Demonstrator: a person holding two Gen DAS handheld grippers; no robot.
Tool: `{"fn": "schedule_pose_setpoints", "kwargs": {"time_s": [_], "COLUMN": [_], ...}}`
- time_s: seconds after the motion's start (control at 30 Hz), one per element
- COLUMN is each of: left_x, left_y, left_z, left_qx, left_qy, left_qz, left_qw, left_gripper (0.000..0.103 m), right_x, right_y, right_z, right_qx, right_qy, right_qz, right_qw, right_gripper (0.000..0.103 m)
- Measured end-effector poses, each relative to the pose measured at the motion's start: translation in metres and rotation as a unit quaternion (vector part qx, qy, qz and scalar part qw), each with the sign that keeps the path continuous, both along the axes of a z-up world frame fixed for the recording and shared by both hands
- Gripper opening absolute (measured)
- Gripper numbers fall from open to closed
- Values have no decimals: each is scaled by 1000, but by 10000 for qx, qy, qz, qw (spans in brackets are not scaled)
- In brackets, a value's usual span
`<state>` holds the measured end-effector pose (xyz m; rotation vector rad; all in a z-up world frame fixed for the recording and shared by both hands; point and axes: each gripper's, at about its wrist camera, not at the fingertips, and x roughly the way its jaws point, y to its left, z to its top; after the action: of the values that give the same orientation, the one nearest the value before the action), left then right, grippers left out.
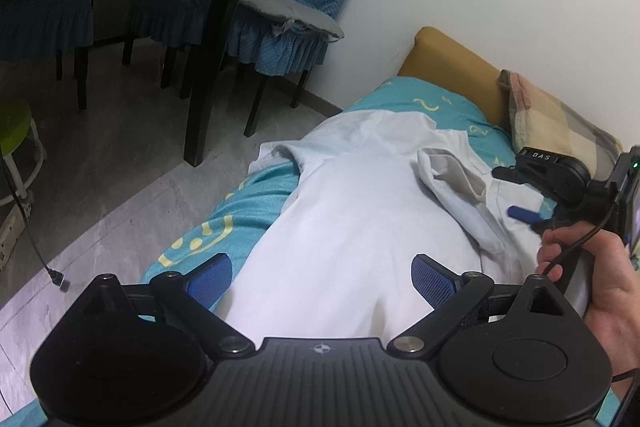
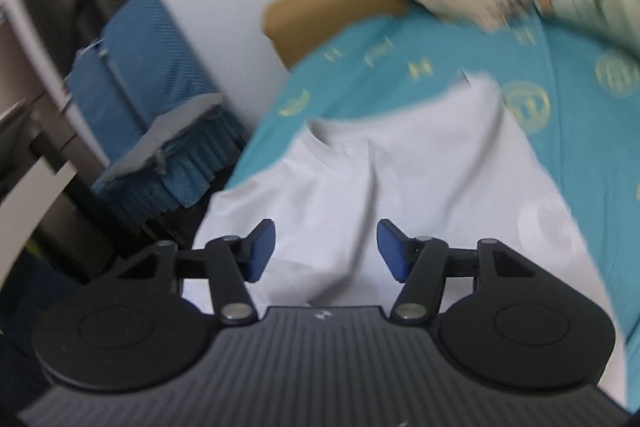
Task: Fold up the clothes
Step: 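Lift the hem end and fold it toward the collar with the right gripper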
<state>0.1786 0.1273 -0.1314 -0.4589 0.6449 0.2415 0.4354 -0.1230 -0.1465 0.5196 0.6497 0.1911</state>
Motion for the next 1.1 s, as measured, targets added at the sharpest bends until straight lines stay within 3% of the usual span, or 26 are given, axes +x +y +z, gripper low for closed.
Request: {"fn": "schedule_pose_setpoints", "kwargs": {"time_s": [0.1,0.2,0.27,0.47,0.53,0.6,0.67,0.7,0.8,0.9,1.0,1.1], "left_x": [1,2,4,8,9,7,3,1,-7,-13,-17,-18], "left_y": [0,-2,-2,-3,-1,3,9,12,21,29,35,40], "left_z": [-2,-4,-4,-6,-5,-4,-1,1,5,9,10,8], "left_qx": [-27,7,44,155,173,194,211,191,121,90,48,10], "left_qy": [23,47,43,34,38,11,-58,-92,-156,-210,-186,-80], "left_qz": [-12,-16,-5,27,79,239,475,601,919,1201,1386,1502], "left_qw": [10000,10000,10000,9999,9998,9995,9986,9980,9956,9925,9902,9886], "left_gripper": [98,98,98,98,98,97,97,97,97,97,97,97], "right_x": [14,27,35,63,72,82,92,88,64,43,25,13], "right_y": [7,22,33,57,65,72,79,84,104,144,205,268], "right_z": [-17,-29,-25,-2,6,15,23,25,26,28,27,9], "right_qx": [221,215,101,-639,-918,-1197,-1474,-1725,-2433,-2780,-3159,-3486], "right_qy": [394,803,783,475,363,250,138,-8,-533,-894,-1069,-750], "right_qz": [152,275,337,494,541,588,634,691,1101,2060,3270,4393], "right_qw": [9989,9962,9963,9956,9936,9908,9869,9826,9622,9340,8842,8246], "right_gripper": [57,42,13,10,12,23,74,83,84,84,84,83]}}
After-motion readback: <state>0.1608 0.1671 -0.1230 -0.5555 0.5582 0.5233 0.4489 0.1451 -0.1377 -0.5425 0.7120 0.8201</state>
